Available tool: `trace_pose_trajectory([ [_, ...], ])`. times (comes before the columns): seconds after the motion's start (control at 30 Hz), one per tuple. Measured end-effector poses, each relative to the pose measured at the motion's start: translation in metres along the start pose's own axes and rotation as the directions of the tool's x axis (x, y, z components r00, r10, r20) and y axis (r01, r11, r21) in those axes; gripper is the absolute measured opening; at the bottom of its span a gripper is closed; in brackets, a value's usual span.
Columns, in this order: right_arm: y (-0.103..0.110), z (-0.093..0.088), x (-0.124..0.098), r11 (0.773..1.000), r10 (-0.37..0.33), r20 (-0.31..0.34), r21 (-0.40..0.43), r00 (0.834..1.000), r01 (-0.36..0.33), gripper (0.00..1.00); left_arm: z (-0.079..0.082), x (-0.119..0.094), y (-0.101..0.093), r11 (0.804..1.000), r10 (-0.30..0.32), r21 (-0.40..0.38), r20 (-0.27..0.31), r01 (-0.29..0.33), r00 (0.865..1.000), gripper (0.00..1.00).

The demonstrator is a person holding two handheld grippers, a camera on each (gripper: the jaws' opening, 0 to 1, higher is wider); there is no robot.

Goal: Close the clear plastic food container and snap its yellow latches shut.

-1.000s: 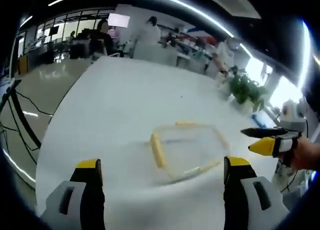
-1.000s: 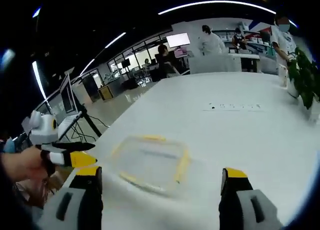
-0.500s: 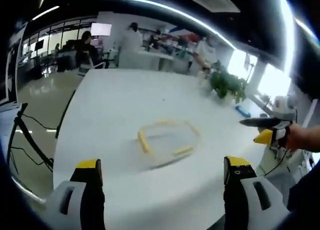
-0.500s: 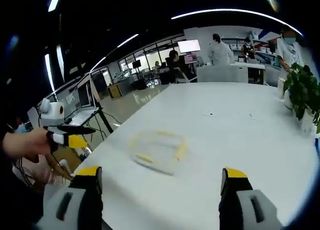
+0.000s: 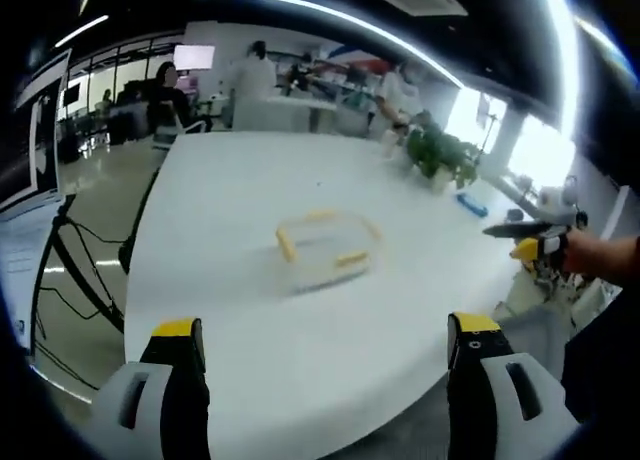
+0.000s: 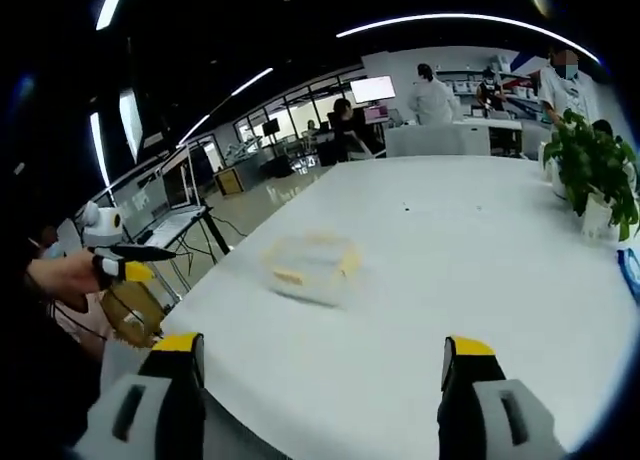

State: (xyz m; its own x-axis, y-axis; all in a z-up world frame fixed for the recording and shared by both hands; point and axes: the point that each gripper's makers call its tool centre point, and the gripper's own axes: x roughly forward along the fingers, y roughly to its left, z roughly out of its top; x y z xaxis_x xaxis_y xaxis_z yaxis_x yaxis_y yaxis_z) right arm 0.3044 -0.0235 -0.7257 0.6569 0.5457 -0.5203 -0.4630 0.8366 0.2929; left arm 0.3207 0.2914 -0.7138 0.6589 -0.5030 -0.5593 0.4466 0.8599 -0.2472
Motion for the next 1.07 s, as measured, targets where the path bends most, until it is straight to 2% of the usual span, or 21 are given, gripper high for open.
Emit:
trace_pose_trajectory([
  [0.1, -0.004, -0.006, -0.01, 1.0, -0.005, -0.004, 0.016, 1.0, 0.005, 0.99, -0.005, -0.009, 0.0, 1.0, 0.005, -0.005, 0.008, -0.005, 1.0, 0.99],
  [0.17, -0.006, -0.007, -0.017, 1.0, -0.008, 0.021, 0.025, 1.0, 0.008, 0.98, -0.012, -0.013, 0.0, 1.0, 0.016, 0.016, -0.005, -0.016, 1.0, 0.99],
  [0.37, -0.011, -0.022, -0.028, 0.999, -0.027, 0.016, 0.039, 0.999, 0.027, 0.98, -0.029, -0.026, -0.008, 1.0, 0.016, -0.005, 0.001, -0.016, 1.0, 0.99],
  [0.47, -0.008, -0.024, -0.028, 0.995, -0.023, 0.037, 0.094, 0.999, 0.02, 0.97, -0.039, -0.029, -0.007, 0.999, 0.033, 0.005, -0.009, -0.033, 0.999, 0.99],
  [0.57, -0.001, -0.029, -0.023, 0.998, -0.021, 0.02, 0.068, 1.0, 0.019, 0.98, -0.046, -0.034, -0.007, 0.999, 0.048, -0.019, -0.006, -0.048, 0.999, 0.99],
  [0.73, 0.01, -0.034, -0.02, 1.0, -0.003, -0.004, 0.02, 1.0, 0.003, 0.98, -0.049, -0.036, -0.004, 0.998, 0.056, -0.023, -0.01, -0.056, 0.998, 0.99],
  [1.07, 0.008, -0.04, -0.02, 1.0, -0.002, -0.026, 0.009, 1.0, 0.002, 0.99, -0.045, -0.037, -0.002, 0.997, 0.065, -0.039, -0.002, -0.065, 0.998, 0.99],
])
